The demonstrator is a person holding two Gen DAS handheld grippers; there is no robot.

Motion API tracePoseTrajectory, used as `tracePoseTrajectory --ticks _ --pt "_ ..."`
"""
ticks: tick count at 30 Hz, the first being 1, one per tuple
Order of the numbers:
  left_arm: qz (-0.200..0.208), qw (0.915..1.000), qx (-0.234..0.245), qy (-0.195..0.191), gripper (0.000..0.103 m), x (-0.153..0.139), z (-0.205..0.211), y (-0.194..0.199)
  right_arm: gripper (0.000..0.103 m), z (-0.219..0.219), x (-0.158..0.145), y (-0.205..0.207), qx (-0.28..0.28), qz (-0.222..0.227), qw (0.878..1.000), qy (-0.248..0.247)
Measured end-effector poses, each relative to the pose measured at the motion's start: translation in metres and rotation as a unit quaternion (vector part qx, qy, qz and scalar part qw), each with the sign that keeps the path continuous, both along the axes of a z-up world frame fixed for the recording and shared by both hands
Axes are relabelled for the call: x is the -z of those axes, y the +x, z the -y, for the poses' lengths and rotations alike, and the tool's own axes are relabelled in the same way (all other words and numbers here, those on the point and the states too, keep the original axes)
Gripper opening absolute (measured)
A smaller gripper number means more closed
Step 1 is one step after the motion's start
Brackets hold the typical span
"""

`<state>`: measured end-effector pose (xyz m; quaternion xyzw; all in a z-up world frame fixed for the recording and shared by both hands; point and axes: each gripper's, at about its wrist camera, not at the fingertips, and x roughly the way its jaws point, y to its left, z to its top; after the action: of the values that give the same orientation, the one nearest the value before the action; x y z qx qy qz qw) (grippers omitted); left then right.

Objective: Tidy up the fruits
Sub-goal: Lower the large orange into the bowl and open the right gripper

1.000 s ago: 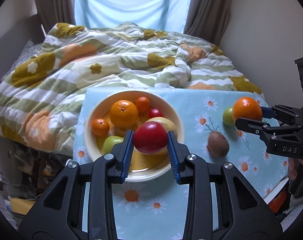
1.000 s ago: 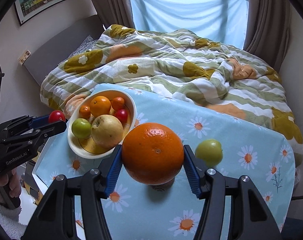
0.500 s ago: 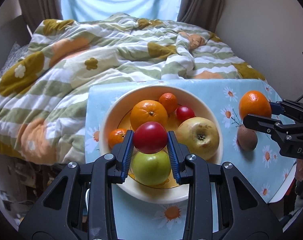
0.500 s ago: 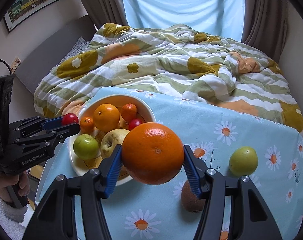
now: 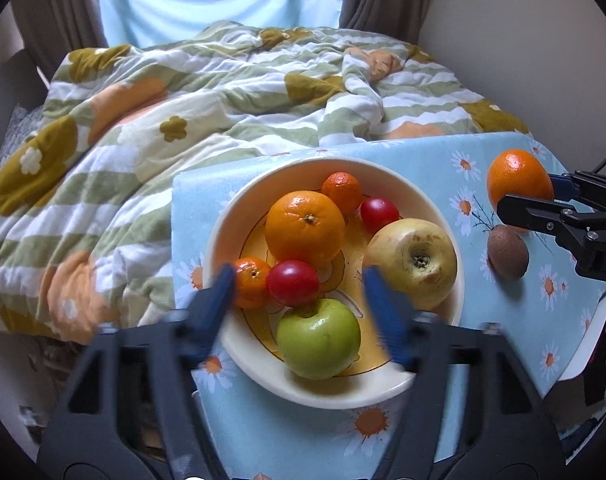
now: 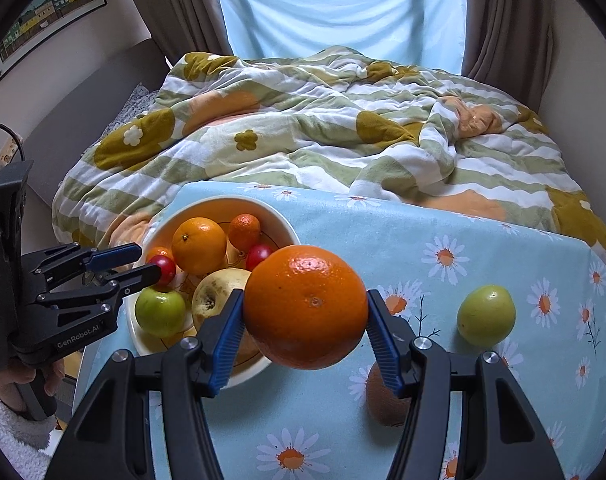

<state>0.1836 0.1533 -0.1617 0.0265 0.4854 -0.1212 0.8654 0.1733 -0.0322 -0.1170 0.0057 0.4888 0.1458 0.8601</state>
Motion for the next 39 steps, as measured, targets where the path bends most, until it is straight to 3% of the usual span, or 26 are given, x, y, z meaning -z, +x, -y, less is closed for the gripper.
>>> tracePoseTrajectory --ticks 4,10,23,39 --pt "0.002 0.9999 -0.001 -0.016 0.103 -0.006 -0.006 -0.004 0.054 -0.002 -0.001 0.0 0.005 0.003 1.0 0.001" --pt "-0.005 0.9999 -0.007 -0.009 0.103 -0.008 -0.009 -0.01 0.054 -0.006 -0.002 0.002 0.001 0.001 1.0 0.006" --pt "-0.009 0.997 -0.073 -0.022 0.103 -0.02 -0.014 -0.034 0.054 -0.021 -0.004 0.027 -0.061 -0.003 0.998 0.013" --pt "-0.033 0.9916 -0.123 -0.022 0.103 -0.003 -0.006 -0.043 0.055 -0.043 0.036 0.075 -0.116 -0.034 0.992 0.024"
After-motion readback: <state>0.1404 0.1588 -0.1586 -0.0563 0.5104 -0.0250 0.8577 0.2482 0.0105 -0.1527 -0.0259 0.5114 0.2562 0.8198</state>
